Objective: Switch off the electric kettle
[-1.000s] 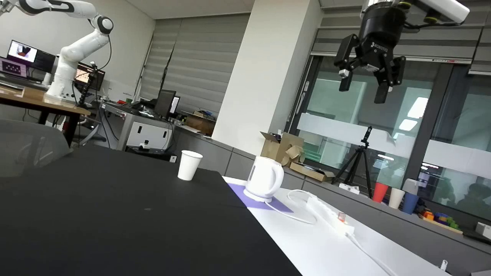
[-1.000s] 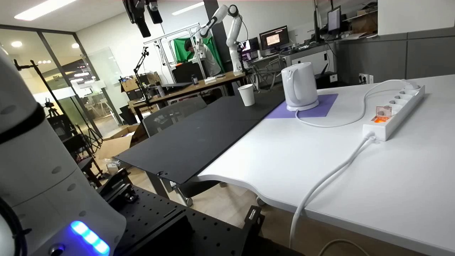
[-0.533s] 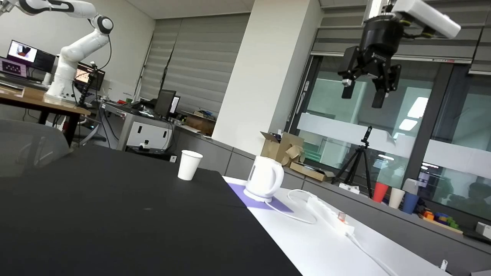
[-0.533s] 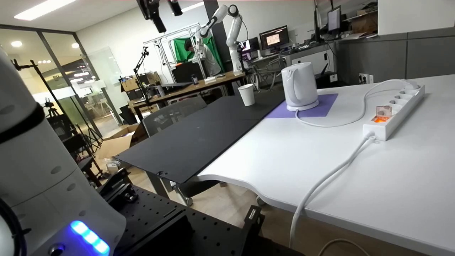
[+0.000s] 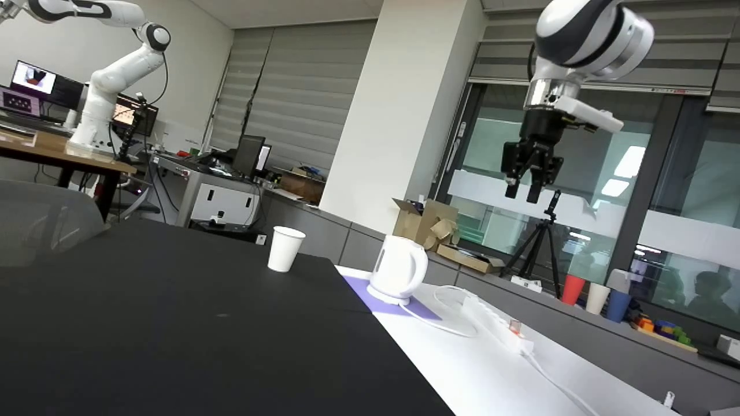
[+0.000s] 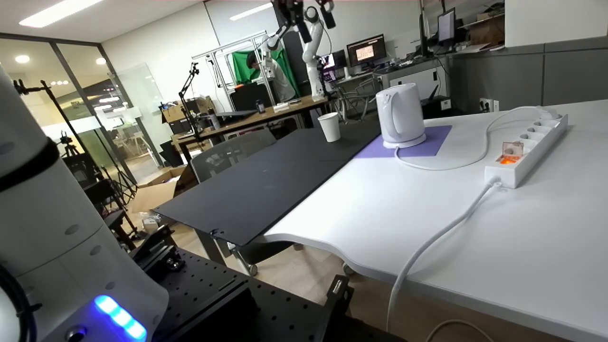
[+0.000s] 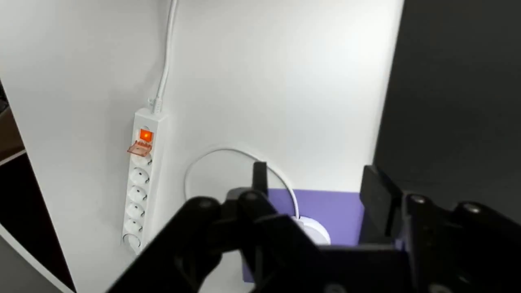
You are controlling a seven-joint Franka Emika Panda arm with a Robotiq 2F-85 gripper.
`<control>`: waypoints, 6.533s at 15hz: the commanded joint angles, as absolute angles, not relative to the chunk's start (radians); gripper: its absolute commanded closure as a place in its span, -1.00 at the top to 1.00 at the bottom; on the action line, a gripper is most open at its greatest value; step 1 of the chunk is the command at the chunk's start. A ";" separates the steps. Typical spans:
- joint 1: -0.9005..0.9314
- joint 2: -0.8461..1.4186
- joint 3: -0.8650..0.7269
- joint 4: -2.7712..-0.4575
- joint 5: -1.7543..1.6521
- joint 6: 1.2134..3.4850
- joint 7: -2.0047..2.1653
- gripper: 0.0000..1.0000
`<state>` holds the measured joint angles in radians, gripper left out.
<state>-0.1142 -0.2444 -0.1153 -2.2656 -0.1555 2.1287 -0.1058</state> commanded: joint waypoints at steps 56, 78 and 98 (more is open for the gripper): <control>-0.216 1.053 -0.026 -0.711 0.073 1.562 -0.226 -1.00; -0.276 1.098 0.010 -0.650 0.182 1.546 -0.285 -1.00; -0.244 1.102 0.029 -0.645 0.179 1.703 -0.304 -1.00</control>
<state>-0.2576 1.0875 0.0317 -0.6840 0.1830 1.6754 -0.3212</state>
